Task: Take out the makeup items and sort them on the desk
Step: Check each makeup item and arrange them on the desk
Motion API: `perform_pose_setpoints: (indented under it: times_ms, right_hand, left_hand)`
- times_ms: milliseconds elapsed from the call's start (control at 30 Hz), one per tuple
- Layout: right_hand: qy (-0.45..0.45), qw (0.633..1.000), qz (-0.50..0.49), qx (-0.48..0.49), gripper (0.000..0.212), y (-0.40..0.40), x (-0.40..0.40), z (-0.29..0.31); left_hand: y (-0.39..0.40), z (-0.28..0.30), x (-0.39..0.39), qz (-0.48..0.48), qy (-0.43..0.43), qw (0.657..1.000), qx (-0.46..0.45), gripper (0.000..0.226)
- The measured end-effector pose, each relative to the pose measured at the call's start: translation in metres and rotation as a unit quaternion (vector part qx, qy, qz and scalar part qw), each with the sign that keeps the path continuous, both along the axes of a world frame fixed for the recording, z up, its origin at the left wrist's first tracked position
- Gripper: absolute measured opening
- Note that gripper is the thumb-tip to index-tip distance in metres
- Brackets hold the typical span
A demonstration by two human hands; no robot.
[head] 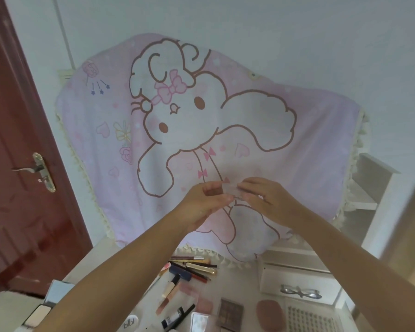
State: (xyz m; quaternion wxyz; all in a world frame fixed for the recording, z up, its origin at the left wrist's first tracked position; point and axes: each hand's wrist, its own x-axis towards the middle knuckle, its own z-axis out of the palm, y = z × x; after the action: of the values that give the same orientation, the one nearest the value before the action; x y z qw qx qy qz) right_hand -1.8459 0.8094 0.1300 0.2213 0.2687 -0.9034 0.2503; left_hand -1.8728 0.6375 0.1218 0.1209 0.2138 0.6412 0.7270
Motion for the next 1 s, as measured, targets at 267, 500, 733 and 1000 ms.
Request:
perform_pose_setpoints:
  times_ms: [267, 500, 733, 1000]
  right_hand:
    - [0.012, 1.0, 0.019, -0.012, 0.075, -0.008, 0.001, 0.004]
    - [0.001, 0.999, 0.026, -0.026, 0.07, -0.019, -0.002, 0.0]
    - [-0.084, 0.988, -0.015, -0.125, 0.042, -0.025, -0.004, -0.002]
    - [-0.247, 0.933, -0.062, -0.255, 0.044, -0.018, -0.011, -0.007]
  left_hand:
    - [-0.006, 0.006, 0.0, -0.008, -0.007, 1.0, 0.011, 0.026]
    - [-0.016, -0.004, -0.002, -0.005, -0.031, 0.999, 0.031, 0.024]
    - [-0.025, -0.011, -0.003, -0.004, -0.027, 1.0, -0.004, 0.029]
    - [-0.031, -0.03, -0.004, -0.023, -0.071, 0.997, 0.004, 0.036]
